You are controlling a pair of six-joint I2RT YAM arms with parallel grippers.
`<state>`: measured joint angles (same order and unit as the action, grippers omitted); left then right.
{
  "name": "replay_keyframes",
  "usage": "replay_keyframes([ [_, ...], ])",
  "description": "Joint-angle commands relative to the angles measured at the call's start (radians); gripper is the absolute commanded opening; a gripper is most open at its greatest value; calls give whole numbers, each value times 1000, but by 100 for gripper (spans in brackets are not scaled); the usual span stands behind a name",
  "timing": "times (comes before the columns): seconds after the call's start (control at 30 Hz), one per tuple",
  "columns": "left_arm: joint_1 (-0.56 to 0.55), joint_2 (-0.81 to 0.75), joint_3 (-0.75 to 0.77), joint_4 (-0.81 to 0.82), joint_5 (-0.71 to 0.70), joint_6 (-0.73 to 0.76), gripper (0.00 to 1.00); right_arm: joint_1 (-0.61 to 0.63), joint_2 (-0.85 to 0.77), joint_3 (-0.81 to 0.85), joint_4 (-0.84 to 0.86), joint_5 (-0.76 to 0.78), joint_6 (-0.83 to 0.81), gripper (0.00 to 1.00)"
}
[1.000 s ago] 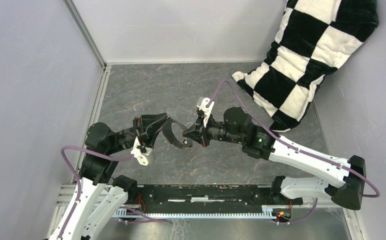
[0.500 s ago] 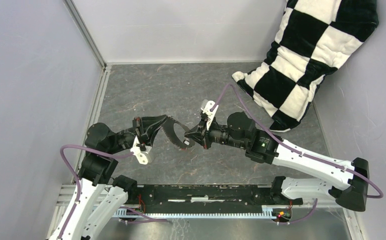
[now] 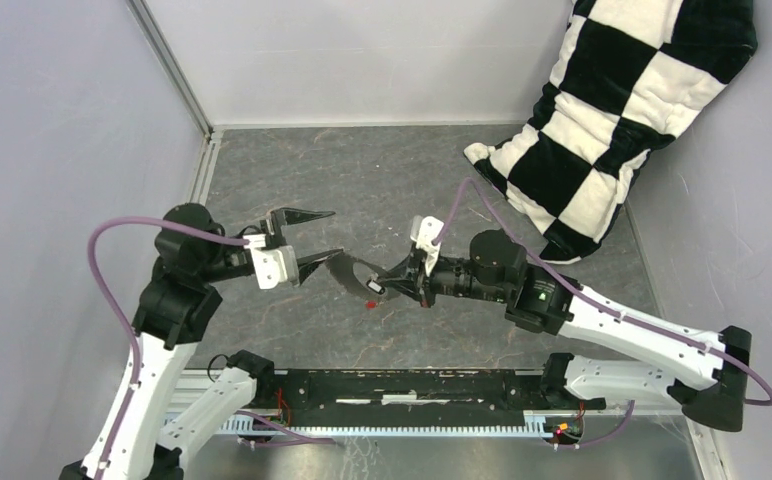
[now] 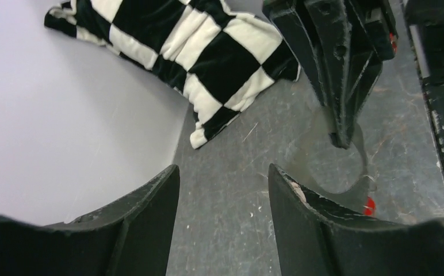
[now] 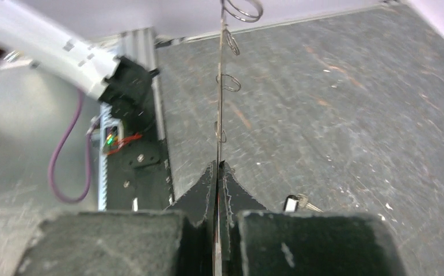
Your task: Put the keys on the keyring
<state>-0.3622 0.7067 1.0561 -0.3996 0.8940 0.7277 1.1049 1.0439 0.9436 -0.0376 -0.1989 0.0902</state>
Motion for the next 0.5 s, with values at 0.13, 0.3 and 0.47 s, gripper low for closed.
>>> replay_keyframes([
  [0.13,0,239,429,-742,125,426,65,-106,-43,41,-175,-537,-200,0],
  [0.3,-6,329,480,-1064,132,673,65,-147,-45,37,-193,-677,-230,0],
  [0.47,-39,247,327,-1065,238,765,68,-159,34,120,-228,-794,-283,0],
])
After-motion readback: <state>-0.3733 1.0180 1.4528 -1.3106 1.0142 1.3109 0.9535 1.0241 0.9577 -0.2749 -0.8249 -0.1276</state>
